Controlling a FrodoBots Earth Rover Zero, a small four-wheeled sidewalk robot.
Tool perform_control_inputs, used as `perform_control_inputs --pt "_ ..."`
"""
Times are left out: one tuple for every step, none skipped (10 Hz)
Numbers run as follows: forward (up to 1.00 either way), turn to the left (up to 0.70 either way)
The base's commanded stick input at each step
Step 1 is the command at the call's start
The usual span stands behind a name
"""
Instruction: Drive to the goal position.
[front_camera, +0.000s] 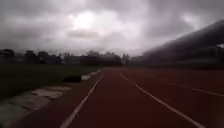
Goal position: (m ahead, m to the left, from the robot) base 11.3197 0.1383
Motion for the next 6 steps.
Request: perform_control_inputs --pt "0.70 0.00" --pt "0.70 0.00" --pt "0.70 0.00" --pt "0.70 0.00" --pt "0.70 0.00" --pt "0.70 0.00"
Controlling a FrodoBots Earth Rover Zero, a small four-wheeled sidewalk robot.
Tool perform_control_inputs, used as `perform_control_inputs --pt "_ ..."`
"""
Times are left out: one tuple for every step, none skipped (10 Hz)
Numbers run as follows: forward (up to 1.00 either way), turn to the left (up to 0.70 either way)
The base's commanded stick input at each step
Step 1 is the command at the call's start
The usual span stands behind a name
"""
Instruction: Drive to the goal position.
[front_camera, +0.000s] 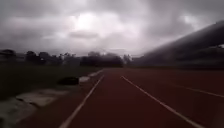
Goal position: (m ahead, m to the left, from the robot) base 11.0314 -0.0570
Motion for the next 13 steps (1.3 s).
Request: perform_control_inputs --pt "0.70 0.00" --pt "0.70 0.00" --pt "0.70 0.00" --pt "0.70 0.00" --pt "0.70 0.00" --pt "0.70 0.00" --pt "0.70 0.00" --pt "0.70 0.00" --pt "0.70 0.00" --pt "0.70 0.00" --pt "0.70 0.00" --pt "0.70 0.00" --pt "0.70 0.00"
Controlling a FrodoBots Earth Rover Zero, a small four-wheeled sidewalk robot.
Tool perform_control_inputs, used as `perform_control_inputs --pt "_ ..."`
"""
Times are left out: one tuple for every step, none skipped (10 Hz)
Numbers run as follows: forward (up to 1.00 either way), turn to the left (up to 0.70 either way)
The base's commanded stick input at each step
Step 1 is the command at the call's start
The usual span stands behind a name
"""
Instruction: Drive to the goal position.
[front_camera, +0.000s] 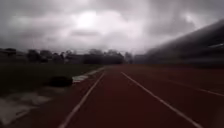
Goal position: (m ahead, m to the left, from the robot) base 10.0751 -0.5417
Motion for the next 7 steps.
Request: perform_control_inputs --pt "0.70 0.00" --pt "0.70 0.00" --pt "0.70 0.00" --pt "0.70 0.00" --pt "0.70 0.00" --pt "0.70 0.00" --pt "0.70 0.00"
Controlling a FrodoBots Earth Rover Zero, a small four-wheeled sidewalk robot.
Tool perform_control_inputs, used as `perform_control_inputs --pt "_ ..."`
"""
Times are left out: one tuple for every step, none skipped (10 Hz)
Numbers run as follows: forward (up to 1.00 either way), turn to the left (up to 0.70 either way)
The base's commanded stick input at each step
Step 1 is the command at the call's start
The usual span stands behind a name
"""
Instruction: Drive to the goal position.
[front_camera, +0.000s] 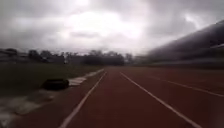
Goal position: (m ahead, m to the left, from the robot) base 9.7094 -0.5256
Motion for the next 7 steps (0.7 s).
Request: perform_control_inputs --pt "0.70 0.00" --pt "0.70 0.00" --pt "0.70 0.00" --pt "0.70 -0.02" --pt "0.70 -0.19" --pt "0.70 -0.34" --pt "0.70 -0.18"
